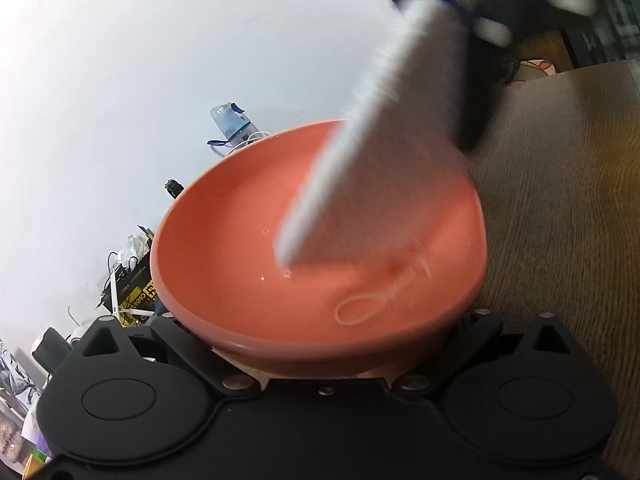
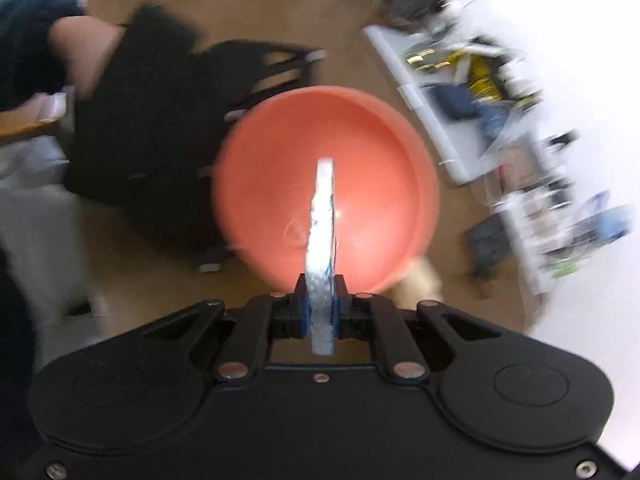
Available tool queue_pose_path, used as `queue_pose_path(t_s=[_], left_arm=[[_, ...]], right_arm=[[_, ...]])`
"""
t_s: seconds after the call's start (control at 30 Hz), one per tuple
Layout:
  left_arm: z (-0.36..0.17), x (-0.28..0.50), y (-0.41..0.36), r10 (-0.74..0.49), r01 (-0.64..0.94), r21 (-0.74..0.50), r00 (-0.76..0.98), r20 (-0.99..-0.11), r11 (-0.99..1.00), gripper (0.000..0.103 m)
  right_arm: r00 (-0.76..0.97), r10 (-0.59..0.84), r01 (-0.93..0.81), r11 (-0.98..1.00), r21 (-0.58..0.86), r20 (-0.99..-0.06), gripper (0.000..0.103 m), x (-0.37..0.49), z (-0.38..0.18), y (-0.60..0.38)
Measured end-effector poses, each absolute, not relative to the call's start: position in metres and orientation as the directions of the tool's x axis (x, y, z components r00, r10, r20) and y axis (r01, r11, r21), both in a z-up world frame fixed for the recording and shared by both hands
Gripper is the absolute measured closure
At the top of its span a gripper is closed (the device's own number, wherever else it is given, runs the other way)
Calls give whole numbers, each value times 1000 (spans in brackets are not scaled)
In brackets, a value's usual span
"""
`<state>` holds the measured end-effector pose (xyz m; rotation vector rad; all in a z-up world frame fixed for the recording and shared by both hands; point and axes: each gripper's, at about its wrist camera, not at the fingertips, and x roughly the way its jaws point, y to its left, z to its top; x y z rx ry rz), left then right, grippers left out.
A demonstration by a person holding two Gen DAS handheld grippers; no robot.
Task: Clean bowl
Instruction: 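Rub the sponge around the bowl bottom with the right gripper while the left gripper holds it, then swipe the sponge over the bowl's outer side with the right gripper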
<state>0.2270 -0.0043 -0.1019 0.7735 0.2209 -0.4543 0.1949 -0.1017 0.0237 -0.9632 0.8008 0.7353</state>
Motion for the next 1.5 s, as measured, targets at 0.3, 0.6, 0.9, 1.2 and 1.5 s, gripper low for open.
queue_pose_path(t_s=[0.3, 0.6, 0.9, 1.2, 1.5], left_arm=[[-103, 227, -6, -310, 470, 622, 882, -354, 627, 4], [-103, 225, -9, -310, 470, 622, 882, -354, 627, 4], [-104, 224, -11, -309, 469, 622, 883, -353, 627, 4], [-106, 220, -14, -309, 464, 628, 886, -347, 625, 4], [-108, 216, -19, -310, 465, 626, 885, -347, 626, 4]], right_arm=[[651, 195, -741, 373, -559, -733, 92, 212, 54, -91], [477, 169, -835, 394, -385, -862, 92, 180, 27, -109], [643, 227, -713, 525, -464, -732, 92, 208, 35, -110], [506, 317, -797, 528, -294, -802, 92, 180, 15, -110], [781, 230, -562, 664, -493, -581, 92, 204, 49, -146]])
